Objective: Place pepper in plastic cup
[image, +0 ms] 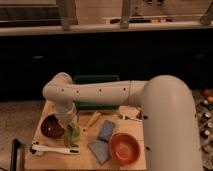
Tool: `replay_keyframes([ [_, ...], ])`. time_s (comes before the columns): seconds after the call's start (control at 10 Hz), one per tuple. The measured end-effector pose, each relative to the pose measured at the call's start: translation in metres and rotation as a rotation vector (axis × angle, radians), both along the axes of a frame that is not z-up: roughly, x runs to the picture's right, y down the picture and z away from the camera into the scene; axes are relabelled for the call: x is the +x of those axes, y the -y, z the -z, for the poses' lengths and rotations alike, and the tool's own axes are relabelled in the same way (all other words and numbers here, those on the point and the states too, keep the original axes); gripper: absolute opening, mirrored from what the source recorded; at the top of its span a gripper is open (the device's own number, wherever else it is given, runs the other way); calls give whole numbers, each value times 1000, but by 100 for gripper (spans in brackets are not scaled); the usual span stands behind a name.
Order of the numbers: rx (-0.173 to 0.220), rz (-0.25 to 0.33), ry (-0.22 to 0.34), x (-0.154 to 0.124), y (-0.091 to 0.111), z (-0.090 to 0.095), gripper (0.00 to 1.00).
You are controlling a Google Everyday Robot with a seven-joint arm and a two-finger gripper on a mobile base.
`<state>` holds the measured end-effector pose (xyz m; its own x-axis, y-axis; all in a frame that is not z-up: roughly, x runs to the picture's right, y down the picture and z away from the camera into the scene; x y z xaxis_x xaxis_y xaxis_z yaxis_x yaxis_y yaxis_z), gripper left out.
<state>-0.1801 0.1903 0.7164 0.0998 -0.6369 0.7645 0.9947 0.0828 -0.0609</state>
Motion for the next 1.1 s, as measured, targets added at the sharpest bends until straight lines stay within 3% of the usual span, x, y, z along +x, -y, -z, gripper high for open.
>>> replay_keyframes([
  [0.2,-3,-2,-2,0,2,-1,1],
  [0.3,-8,-2,1,-2,2,-1,8],
  [0.7,-20,4,8,-8,3,-1,51],
  [1.0,-17,2,9,-9,3,-2,77],
  [1.1,-14,0,12,-11,4,-3,80],
])
